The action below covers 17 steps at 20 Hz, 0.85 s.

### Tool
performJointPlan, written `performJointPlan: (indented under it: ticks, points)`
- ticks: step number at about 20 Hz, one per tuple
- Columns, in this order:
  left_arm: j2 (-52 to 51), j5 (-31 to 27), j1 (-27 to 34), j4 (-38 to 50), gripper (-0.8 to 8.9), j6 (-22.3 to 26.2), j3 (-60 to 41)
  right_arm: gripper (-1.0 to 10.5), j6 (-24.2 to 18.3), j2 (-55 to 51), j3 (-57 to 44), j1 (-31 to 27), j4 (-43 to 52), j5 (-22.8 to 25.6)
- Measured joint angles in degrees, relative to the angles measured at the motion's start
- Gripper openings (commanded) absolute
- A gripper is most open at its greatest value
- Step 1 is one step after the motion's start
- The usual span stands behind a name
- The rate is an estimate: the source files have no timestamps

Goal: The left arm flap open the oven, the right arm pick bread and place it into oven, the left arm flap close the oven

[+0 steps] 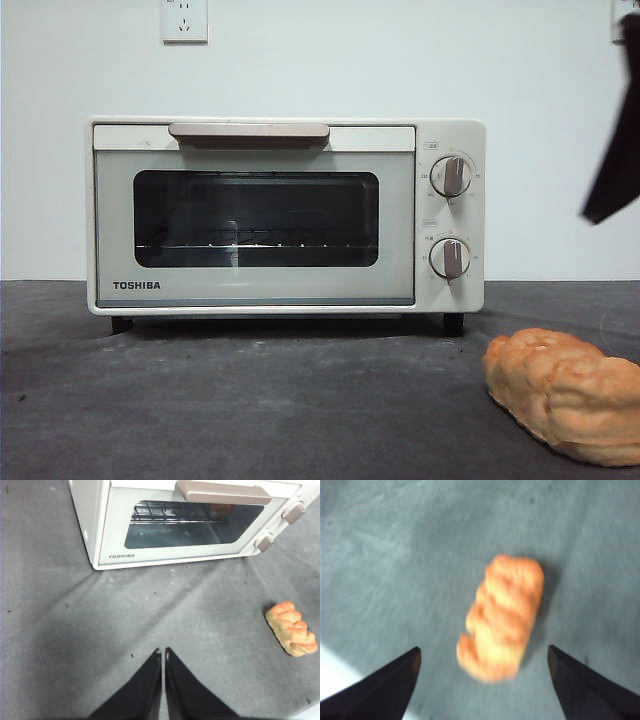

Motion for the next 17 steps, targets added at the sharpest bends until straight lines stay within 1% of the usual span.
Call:
performJointPlan:
  ticks: [4,6,9,11,17]
  points:
    - [0.0,0.0,0.0,0.0,0.16,0.0,0.0,4.1,2.6,7.8,0.0,7.2,6.7,8.7]
    - [0.0,0.0,0.0,0.0,0.16,0.0,0.0,4.1,3.7,12.0,0.0,9.7,9.6,12.8]
    - [0.0,0.0,0.0,0.0,0.16,0.1,0.0,4.1,5.2,17.7,0.0,11.6,14.4,15.8]
    - [0.0,0.0,0.0,0.0,0.16,0.1,0.0,4.1,5.8,20.9,0.0,12.3,15.3,18.5]
    - [0.0,0.0,0.0,0.0,0.16,0.1,0.0,4.1,6.4,27.3,0.0,12.8,18.2,18.9]
